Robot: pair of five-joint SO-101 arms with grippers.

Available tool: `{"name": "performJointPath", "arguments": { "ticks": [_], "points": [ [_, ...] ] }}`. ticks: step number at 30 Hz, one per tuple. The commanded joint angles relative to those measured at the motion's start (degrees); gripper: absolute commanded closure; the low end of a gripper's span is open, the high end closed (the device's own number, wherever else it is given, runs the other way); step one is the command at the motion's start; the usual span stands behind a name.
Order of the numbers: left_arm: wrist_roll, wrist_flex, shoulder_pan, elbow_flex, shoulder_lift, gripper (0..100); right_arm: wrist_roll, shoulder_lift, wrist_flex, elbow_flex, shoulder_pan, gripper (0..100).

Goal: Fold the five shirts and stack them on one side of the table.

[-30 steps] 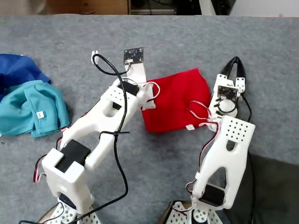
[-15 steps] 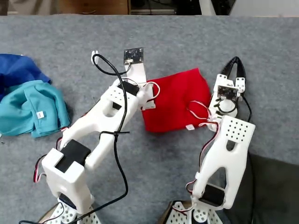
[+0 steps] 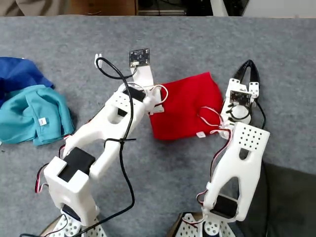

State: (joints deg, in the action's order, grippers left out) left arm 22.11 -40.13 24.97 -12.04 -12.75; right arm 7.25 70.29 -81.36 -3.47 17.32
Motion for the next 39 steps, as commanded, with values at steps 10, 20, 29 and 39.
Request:
{"name": "performJointPath", "arguments": {
  "ticks": [10, 20, 29, 39],
  "points": [
    [-0.26, 1.32, -0.44, 0.09, 0.31, 98, 0.09, 1.98, -16.35, 5.58, -2.24, 70.5],
    [-0.26, 1.32, -0.53, 0.00, 0.31, 98, 12.66, -5.14, -16.35, 0.75, 0.84, 99.7],
    [-2.11, 1.32, -0.53, 0.00, 0.31, 98, 28.22, -30.37, -16.35, -28.97, 7.16, 95.2],
    [-1.67, 1.23, -0.88, 0.18, 0.40, 98, 19.43, -80.57, 27.25, -54.11, 11.65, 95.6]
  ]
}}
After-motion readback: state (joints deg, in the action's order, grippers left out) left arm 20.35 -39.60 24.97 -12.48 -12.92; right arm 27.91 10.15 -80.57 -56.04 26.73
